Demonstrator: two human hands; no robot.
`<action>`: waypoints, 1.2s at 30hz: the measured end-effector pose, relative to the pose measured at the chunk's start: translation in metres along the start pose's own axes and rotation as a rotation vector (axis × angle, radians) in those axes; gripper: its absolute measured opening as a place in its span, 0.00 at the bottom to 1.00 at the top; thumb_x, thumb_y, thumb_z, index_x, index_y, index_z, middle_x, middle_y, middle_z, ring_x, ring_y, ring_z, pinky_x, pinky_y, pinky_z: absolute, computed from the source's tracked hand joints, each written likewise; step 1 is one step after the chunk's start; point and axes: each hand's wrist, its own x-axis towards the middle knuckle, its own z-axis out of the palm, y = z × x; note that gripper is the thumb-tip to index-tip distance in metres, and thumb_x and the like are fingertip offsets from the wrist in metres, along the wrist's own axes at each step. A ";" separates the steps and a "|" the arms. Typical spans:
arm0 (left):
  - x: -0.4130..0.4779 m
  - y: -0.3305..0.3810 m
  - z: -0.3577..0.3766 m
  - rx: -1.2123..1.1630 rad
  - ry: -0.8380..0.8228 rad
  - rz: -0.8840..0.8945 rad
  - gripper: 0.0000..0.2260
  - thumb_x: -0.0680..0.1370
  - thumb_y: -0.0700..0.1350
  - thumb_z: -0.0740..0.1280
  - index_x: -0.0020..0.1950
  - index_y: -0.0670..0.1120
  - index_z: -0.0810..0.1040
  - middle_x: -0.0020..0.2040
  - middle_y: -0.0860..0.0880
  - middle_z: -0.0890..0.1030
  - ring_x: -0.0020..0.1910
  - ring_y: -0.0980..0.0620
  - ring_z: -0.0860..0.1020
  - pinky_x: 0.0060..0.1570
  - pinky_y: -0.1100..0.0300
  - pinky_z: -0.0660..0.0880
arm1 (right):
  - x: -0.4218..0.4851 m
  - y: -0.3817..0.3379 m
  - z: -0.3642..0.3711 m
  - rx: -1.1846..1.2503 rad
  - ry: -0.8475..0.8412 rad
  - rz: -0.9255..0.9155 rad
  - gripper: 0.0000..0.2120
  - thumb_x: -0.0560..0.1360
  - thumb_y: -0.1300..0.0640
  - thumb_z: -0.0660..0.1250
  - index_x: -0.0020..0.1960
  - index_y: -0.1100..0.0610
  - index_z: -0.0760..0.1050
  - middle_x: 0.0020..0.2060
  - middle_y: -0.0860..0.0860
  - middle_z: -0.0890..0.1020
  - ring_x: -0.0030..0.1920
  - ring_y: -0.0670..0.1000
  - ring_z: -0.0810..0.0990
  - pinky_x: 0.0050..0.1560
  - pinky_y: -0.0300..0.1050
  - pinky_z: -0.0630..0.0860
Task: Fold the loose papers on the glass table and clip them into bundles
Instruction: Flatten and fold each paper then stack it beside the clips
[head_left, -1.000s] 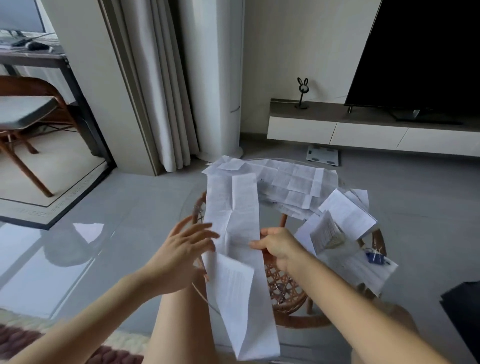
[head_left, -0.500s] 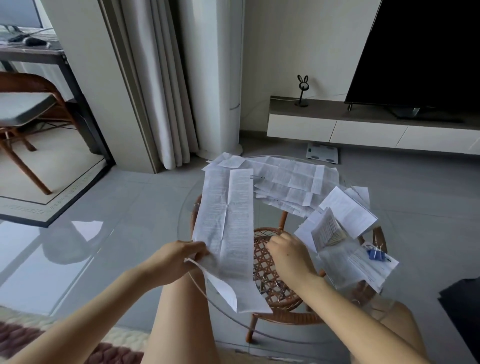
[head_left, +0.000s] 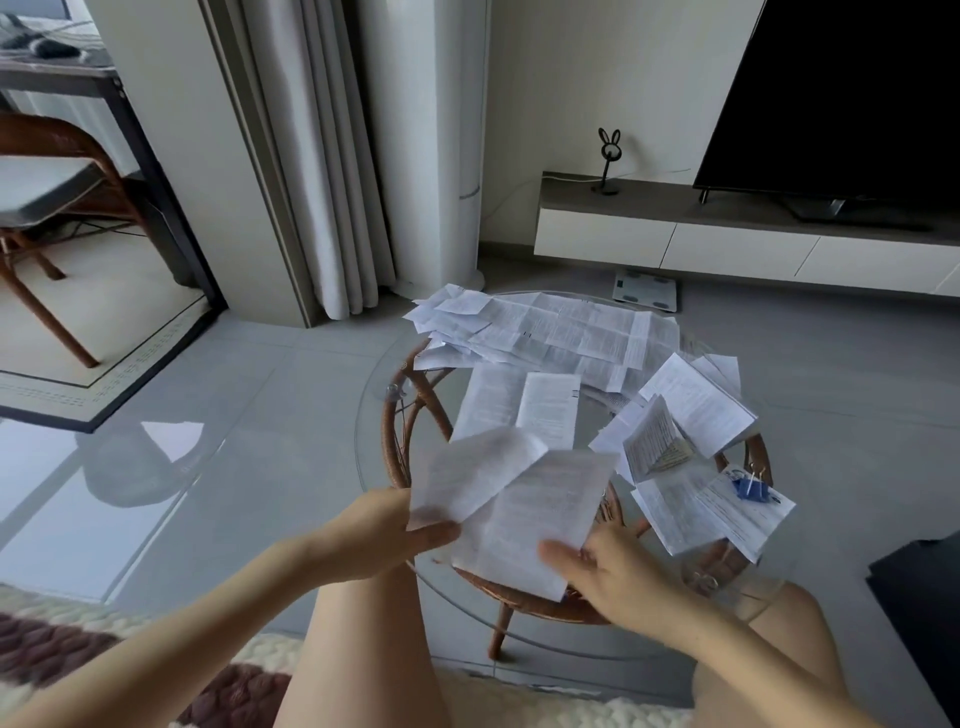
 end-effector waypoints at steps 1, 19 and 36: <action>-0.001 0.003 0.000 -0.015 -0.007 -0.021 0.10 0.76 0.63 0.62 0.48 0.59 0.74 0.46 0.60 0.79 0.47 0.57 0.78 0.48 0.66 0.74 | 0.005 0.005 0.002 0.041 0.085 0.041 0.37 0.68 0.26 0.57 0.45 0.61 0.78 0.39 0.54 0.82 0.41 0.52 0.80 0.44 0.49 0.78; 0.041 -0.043 0.003 0.543 0.230 0.187 0.42 0.73 0.71 0.41 0.74 0.44 0.65 0.75 0.48 0.58 0.75 0.51 0.53 0.73 0.57 0.40 | 0.035 0.008 -0.011 -0.251 0.064 0.359 0.20 0.77 0.55 0.64 0.33 0.54 0.57 0.29 0.49 0.61 0.29 0.47 0.60 0.31 0.41 0.57; 0.040 -0.024 0.009 0.033 0.574 0.047 0.15 0.80 0.51 0.61 0.35 0.45 0.70 0.30 0.51 0.73 0.30 0.49 0.71 0.30 0.61 0.63 | 0.086 0.020 -0.007 -0.478 0.157 0.394 0.26 0.72 0.52 0.70 0.27 0.55 0.55 0.24 0.49 0.59 0.26 0.49 0.59 0.30 0.43 0.58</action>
